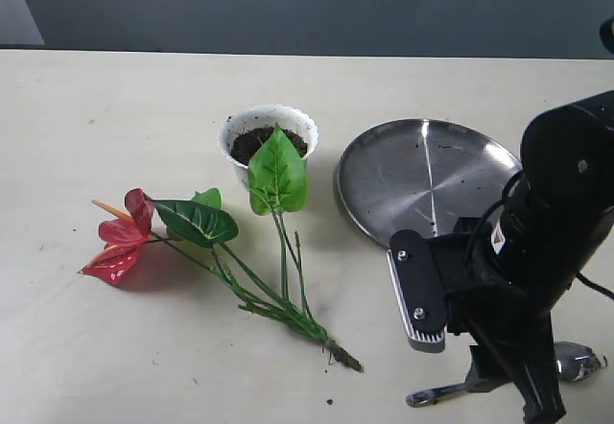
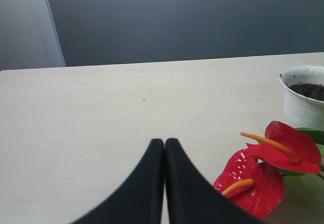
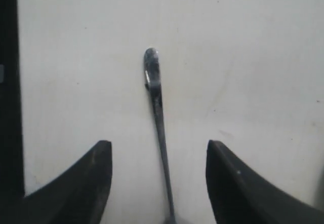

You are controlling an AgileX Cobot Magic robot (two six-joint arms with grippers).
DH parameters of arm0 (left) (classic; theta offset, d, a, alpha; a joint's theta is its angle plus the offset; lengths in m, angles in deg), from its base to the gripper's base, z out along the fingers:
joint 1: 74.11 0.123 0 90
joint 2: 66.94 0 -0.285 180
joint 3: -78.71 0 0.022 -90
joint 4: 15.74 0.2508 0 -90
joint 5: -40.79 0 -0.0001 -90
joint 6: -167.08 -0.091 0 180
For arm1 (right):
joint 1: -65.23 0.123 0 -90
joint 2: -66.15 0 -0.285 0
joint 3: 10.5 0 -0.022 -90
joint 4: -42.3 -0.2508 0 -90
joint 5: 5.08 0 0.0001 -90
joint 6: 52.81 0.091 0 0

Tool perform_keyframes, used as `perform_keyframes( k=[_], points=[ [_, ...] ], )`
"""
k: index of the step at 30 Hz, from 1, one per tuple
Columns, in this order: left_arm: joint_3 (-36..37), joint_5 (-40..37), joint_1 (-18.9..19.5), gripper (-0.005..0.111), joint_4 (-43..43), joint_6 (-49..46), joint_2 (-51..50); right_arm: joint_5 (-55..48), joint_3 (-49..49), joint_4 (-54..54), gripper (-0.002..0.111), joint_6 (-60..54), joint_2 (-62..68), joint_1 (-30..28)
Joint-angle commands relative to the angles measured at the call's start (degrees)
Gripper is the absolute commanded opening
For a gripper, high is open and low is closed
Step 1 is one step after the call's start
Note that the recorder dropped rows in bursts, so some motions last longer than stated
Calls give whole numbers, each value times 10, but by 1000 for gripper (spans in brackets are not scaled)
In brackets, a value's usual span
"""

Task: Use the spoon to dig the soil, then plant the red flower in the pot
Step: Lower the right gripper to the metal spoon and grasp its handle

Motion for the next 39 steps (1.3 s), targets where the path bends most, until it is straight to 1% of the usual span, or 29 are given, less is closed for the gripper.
perform_keyframes(
  k=[1,4,11,27,33,35,36,37,39],
  points=[
    [-2,8,-3,2,0,0,-3,70,33,6,54,-4,-2,1],
    [-2,8,-3,2,0,0,-3,106,49,6,54,-4,-2,1],
    [-2,8,-3,2,0,0,-3,134,65,6,54,-4,3,1],
    [-2,8,-3,2,0,0,-3,137,65,36,54,-2,99,1],
    [-2,8,-3,2,0,0,-3,146,65,40,54,0,115,1],
    [-2,8,-3,2,0,0,-3,146,65,42,50,0,118,1],
    [-2,8,-3,2,0,0,-3,146,65,42,46,0,118,1],
    [-2,8,-3,2,0,0,-3,146,65,42,42,0,118,1],
    [-2,8,-3,2,0,0,-3,146,65,46,31,0,118,1]
  ],
)
